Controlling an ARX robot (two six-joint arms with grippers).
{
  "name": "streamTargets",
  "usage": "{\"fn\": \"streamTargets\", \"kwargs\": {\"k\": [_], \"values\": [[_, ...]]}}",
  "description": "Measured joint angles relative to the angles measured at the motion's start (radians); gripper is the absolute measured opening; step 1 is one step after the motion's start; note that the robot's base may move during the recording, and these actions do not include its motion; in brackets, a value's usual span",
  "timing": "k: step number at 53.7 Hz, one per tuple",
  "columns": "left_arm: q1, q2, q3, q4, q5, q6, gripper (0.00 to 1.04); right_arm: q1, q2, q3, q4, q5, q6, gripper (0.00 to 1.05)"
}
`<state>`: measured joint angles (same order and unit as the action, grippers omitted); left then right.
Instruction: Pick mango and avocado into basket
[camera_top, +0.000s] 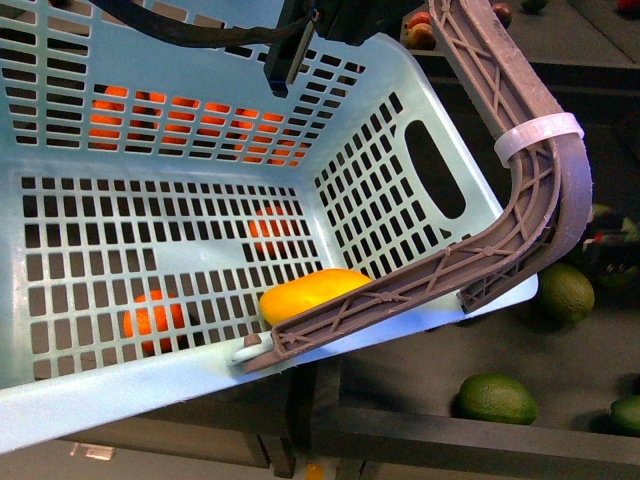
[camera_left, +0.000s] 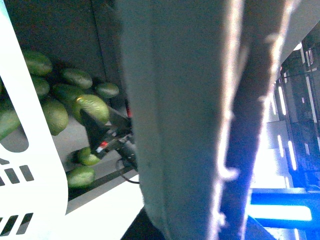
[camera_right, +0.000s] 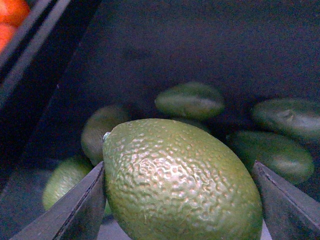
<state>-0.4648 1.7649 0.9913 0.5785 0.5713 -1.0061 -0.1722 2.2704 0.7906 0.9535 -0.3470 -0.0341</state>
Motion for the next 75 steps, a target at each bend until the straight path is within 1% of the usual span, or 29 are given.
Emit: {"fn": "streamTargets", "kwargs": {"k": [8,12,15,19,22,31,33,37,48,75], "values": [[0.000,0.000,0.000,0.000,0.000,0.000,0.08,0.005,-0.189,-0.042,-0.049,-0.035,0.125,0.77],[0.000,0.000,0.000,0.000,0.000,0.000,0.08,0.022,-0.281,-0.054,-0.077,-0.048,0.171,0.77],[0.000,0.000,0.000,0.000,0.000,0.000,0.08,0.053,-0.370,-0.068,-0.103,-0.049,0.208,0.77],[0.000,0.000,0.000,0.000,0.000,0.000,0.08,0.106,-0.460,-0.081,-0.138,-0.052,0.233,0.77],[0.000,0.000,0.000,0.000,0.000,0.000,0.08,0.164,-0.520,-0.089,-0.165,-0.051,0.248,0.76],[0.000,0.000,0.000,0.000,0.000,0.000,0.08,0.376,-0.572,-0.092,-0.222,-0.018,0.267,0.76],[0.000,0.000,0.000,0.000,0.000,0.000,0.08,0.410,-0.566,-0.092,-0.227,-0.010,0.267,0.76],[0.004,0.000,-0.001,0.000,0.003,-0.001,0.08,0.444,-0.545,-0.087,-0.232,0.017,0.267,0.76],[0.015,0.001,-0.005,-0.002,-0.013,0.035,0.08,0.485,-0.489,-0.063,-0.236,0.046,0.315,0.76],[0.016,0.001,-0.010,-0.003,-0.008,0.046,0.08,0.492,-0.479,-0.076,-0.219,0.030,0.335,0.75]]}}
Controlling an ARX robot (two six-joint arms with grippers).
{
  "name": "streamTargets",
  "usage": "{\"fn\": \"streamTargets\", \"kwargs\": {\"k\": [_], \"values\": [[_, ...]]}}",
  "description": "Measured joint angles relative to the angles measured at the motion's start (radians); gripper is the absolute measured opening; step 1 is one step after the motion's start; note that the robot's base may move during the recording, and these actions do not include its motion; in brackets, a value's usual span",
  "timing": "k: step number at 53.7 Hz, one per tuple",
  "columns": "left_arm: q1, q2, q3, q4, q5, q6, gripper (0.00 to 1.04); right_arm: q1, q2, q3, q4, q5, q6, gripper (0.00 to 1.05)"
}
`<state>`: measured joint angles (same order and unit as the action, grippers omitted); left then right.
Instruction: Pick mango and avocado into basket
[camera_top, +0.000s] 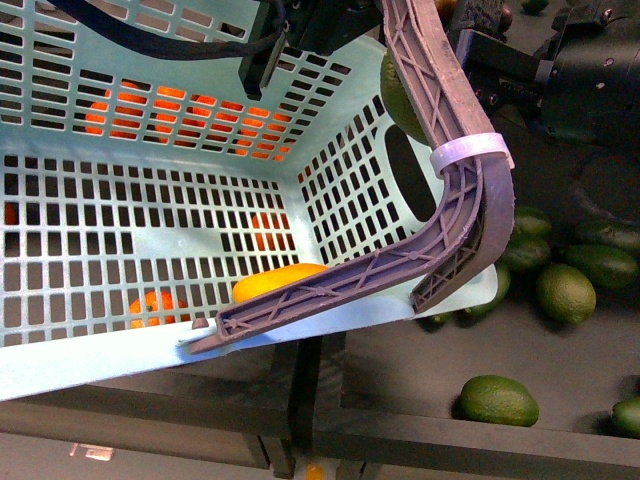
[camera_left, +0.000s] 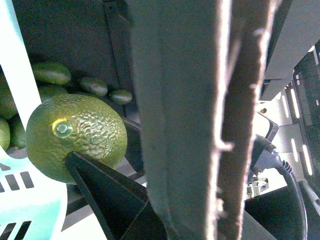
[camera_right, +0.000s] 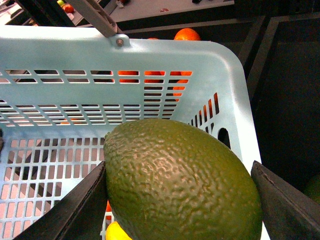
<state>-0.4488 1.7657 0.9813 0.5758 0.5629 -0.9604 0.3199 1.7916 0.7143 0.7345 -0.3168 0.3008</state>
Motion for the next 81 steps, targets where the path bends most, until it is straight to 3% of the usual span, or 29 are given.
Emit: {"fn": "streamTargets", "kwargs": {"k": [36,43,52,62,71,81], "values": [[-0.006,0.008,-0.010,-0.002,0.018,0.010,0.08,-0.005,0.010,-0.050,0.045,-0.035,0.037,0.75],[-0.006,0.008,-0.010,-0.002,0.016,0.002,0.08,-0.009,0.010,-0.050,0.061,-0.033,0.045,0.98],[-0.006,0.008,-0.010,-0.002,0.011,-0.014,0.08,-0.026,0.003,-0.050,0.069,-0.026,0.042,0.97],[-0.014,0.007,-0.005,-0.001,0.008,-0.045,0.08,-0.144,-0.105,-0.062,0.079,0.116,0.025,0.97],[-0.013,0.007,-0.001,-0.001,0.006,-0.045,0.08,-0.300,-0.364,-0.140,0.010,0.145,0.025,0.97],[-0.015,0.007,-0.001,-0.001,0.008,-0.051,0.08,-0.385,-0.702,-0.326,-0.095,0.228,0.060,0.97]]}}
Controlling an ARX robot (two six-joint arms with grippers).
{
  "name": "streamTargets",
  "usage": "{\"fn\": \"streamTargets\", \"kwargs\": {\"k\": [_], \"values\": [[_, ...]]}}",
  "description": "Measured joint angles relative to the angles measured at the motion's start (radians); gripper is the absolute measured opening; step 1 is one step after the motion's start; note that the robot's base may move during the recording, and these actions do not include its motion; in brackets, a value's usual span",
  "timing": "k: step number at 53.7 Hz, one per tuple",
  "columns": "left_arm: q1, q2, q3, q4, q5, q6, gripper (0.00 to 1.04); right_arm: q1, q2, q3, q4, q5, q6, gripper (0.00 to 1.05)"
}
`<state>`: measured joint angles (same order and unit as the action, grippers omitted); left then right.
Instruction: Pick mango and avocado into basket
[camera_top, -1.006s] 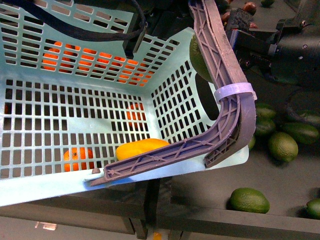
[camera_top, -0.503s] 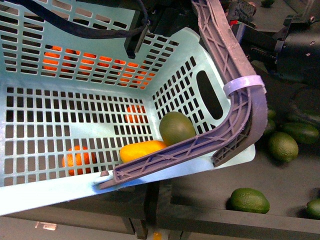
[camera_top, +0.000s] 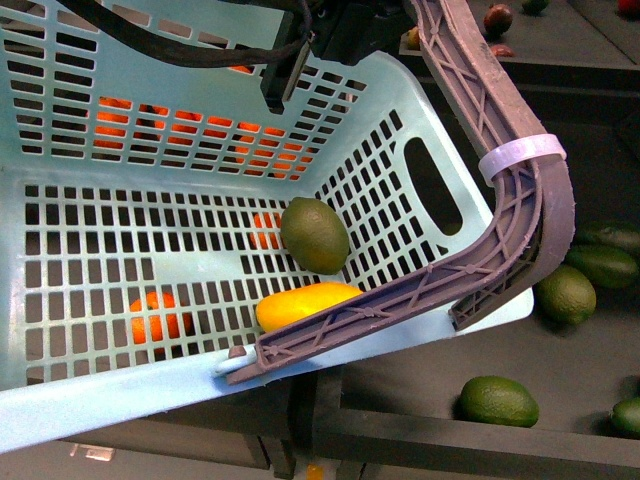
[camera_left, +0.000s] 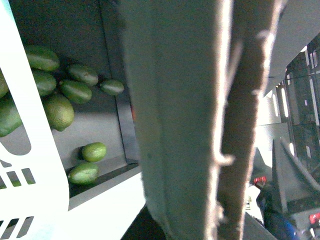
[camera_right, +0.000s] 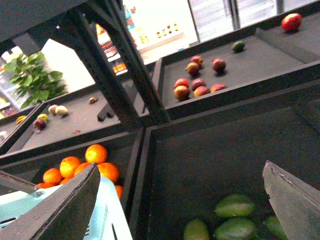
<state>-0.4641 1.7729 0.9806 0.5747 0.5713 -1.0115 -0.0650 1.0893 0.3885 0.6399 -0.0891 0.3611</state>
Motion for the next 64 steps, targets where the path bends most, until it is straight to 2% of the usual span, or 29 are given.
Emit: {"fn": "streamTargets", "kwargs": {"k": [12,21,26,27,33,42,49,64], "values": [[0.000,0.000,0.001,0.000,0.000,0.000,0.08,0.075,-0.293,-0.232,-0.159,0.222,-0.032,0.97],[0.000,0.000,0.003,0.000,-0.001,0.001,0.08,0.083,-0.313,-0.241,-0.156,0.229,-0.049,0.97],[0.000,0.000,0.003,0.000,0.000,0.000,0.08,0.068,-0.307,-0.285,-0.008,0.116,-0.164,0.84],[0.000,0.000,0.003,0.000,0.000,0.001,0.08,0.068,-0.319,-0.296,0.013,0.101,-0.219,0.79],[0.000,0.000,0.003,0.000,0.000,0.000,0.08,0.068,-0.392,-0.323,-0.015,0.090,-0.315,0.56],[0.000,0.000,0.003,0.000,-0.002,0.001,0.08,0.068,-0.453,-0.376,-0.016,0.090,-0.347,0.26],[0.000,0.000,0.003,0.000,-0.002,0.001,0.08,0.068,-0.526,-0.383,-0.089,0.090,-0.354,0.02],[0.000,0.000,0.003,0.000,-0.001,0.000,0.08,0.068,-0.708,-0.383,-0.258,0.090,-0.357,0.02]]}}
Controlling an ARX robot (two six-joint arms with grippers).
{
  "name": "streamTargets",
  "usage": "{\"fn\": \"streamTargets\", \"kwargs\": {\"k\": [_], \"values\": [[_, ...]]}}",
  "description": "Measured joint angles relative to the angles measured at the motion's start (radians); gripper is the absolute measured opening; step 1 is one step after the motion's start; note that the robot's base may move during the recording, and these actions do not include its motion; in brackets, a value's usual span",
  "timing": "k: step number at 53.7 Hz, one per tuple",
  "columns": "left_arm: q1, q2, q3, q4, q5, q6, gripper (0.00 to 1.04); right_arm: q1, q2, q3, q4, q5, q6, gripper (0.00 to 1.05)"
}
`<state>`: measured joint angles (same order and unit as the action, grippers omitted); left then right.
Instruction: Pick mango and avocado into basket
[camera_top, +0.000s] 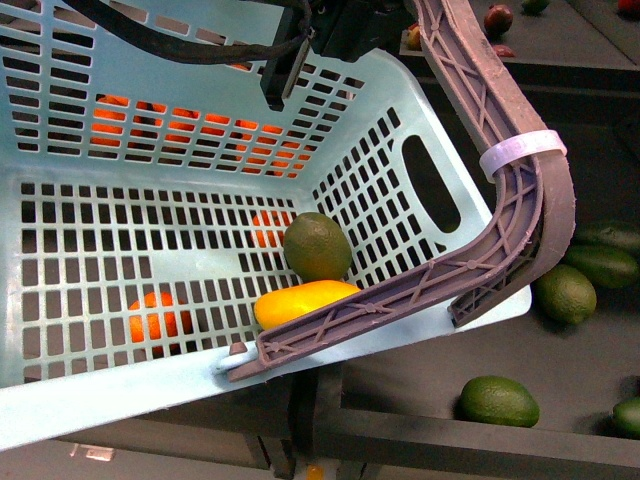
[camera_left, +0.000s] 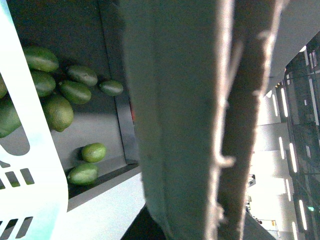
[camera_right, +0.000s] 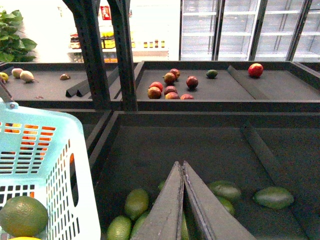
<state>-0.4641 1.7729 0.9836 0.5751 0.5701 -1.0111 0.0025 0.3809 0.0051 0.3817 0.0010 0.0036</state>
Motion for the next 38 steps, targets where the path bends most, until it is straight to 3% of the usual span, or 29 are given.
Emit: {"fn": "streamTargets", "kwargs": {"k": [34,38], "values": [[0.000,0.000,0.000,0.000,0.000,0.000,0.08,0.000,-0.204,0.000,-0.202,0.000,0.000,0.02],[0.000,0.000,0.000,0.000,0.000,0.000,0.08,0.000,-0.323,0.001,-0.358,-0.002,-0.001,0.02]]}}
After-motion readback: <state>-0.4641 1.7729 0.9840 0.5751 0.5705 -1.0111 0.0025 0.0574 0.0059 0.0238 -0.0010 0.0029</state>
